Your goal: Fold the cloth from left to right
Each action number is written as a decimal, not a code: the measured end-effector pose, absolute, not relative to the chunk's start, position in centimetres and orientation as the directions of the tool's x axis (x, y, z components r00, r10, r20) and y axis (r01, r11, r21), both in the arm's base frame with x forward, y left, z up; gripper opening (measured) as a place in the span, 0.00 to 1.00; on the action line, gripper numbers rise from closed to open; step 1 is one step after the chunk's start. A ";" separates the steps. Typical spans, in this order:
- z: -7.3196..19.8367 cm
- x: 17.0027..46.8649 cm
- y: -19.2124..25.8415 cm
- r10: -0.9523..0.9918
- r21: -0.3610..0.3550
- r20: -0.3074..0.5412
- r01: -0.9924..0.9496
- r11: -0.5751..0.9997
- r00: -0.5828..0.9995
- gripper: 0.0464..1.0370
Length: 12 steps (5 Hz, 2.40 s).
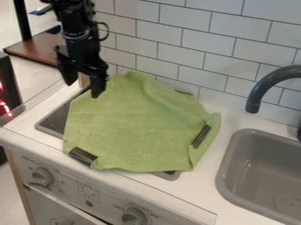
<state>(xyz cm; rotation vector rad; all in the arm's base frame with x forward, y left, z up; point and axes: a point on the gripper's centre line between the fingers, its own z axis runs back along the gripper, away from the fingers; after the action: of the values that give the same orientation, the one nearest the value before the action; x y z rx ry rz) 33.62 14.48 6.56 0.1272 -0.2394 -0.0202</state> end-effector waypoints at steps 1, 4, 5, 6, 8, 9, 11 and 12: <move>4.6 34.2 16.8 0.047 0.129 0.186 -0.072 0.989 0.981 0.96; 1.5 35.3 21.0 0.172 0.122 0.154 -0.191 0.974 0.973 0.96; 1.3 36.3 20.6 0.180 0.077 0.177 -0.196 0.978 0.968 0.96; 0.5 37.2 19.8 0.182 0.007 0.192 -0.187 0.982 0.964 0.96; 0.0 38.0 20.0 0.180 0.006 0.208 -0.185 0.983 0.961 0.91; 0.0 38.3 20.4 0.190 0.021 0.237 -0.201 0.979 0.953 0.64; -0.2 38.1 20.1 0.179 0.023 0.235 -0.190 0.982 0.955 0.18; -0.2 37.9 19.9 0.177 0.012 0.232 -0.185 0.983 0.957 0.04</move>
<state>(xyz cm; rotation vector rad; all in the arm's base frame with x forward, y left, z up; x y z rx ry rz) 37.91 19.90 -0.25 0.0337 -0.2320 0.1834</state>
